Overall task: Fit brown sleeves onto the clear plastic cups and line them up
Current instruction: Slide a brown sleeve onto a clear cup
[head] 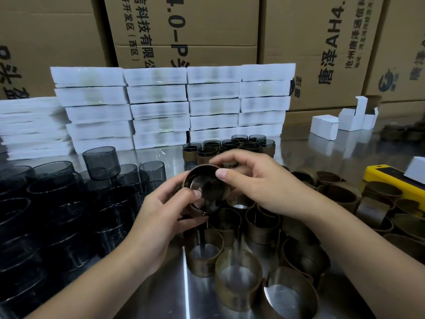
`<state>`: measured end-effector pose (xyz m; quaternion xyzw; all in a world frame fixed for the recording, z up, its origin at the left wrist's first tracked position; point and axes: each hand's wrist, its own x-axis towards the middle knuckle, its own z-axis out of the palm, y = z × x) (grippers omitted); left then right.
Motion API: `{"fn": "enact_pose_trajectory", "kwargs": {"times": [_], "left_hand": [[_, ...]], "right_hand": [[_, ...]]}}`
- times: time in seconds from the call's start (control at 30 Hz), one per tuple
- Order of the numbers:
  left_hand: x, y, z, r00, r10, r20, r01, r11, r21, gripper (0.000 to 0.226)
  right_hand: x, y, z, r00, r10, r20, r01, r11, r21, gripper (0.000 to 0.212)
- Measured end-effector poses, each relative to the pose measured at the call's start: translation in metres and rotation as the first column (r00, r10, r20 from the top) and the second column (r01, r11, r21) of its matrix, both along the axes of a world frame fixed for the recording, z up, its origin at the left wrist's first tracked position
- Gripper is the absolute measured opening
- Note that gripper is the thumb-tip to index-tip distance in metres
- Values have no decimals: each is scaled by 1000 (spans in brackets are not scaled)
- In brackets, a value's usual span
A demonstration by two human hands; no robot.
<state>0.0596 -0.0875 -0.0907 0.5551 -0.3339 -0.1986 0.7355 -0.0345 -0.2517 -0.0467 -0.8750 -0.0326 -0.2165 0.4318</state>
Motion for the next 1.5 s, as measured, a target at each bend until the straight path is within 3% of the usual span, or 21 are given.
{"fn": "enact_pose_trajectory", "kwargs": {"times": [0.1, 0.27, 0.37, 0.43, 0.53, 0.67, 0.83, 1.07, 1.2, 1.33, 1.5], "left_hand": [[-1, 0, -1, 1000, 29, -11, -29, 1000, -2, 45], [-1, 1, 1, 1000, 19, -23, -20, 999, -41, 49], [-2, 0, 3, 995, -60, -79, 54, 995, -83, 45], [-4, 0, 5, 985, -134, -109, 122, 986, -113, 50], [-7, 0, 8, 969, -183, -168, 159, 977, -145, 69], [-11, 0, 12, 959, -190, -211, 167, 978, -123, 61], [-18, 0, 13, 963, -134, -235, 116, 989, -90, 48], [-15, -4, 10, 965, -76, -250, 71, 997, -31, 61], [-17, -8, 8, 976, -21, -217, 18, 1000, -16, 54], [-18, -10, 7, 973, -3, -231, -1, 1000, -20, 52], [-21, -11, 6, 971, 49, -235, -50, 999, 0, 62]], "right_hand": [[0, 0, -1, 1000, 2, 12, -2, 1000, -1, 30], [2, 4, -1, 1000, 3, 20, -4, 1000, 13, 21], [3, 1, 1, 999, -18, 34, 12, 983, 181, 17], [3, 1, 4, 1000, -21, 15, 18, 980, 198, 35], [4, 2, 0, 991, -22, -131, 37, 993, 116, 67], [6, 7, -4, 982, -18, -189, 43, 991, 130, 83], [7, 12, -5, 984, -26, -179, 49, 991, 125, 67], [11, 17, -12, 983, -37, -178, 52, 995, 83, 53], [12, 17, -13, 976, -67, -206, 83, 994, 71, 76], [12, 16, -12, 989, -44, -142, 53, 997, 63, 79], [13, 19, -13, 997, -7, -80, 21, 984, 178, 51]]}}
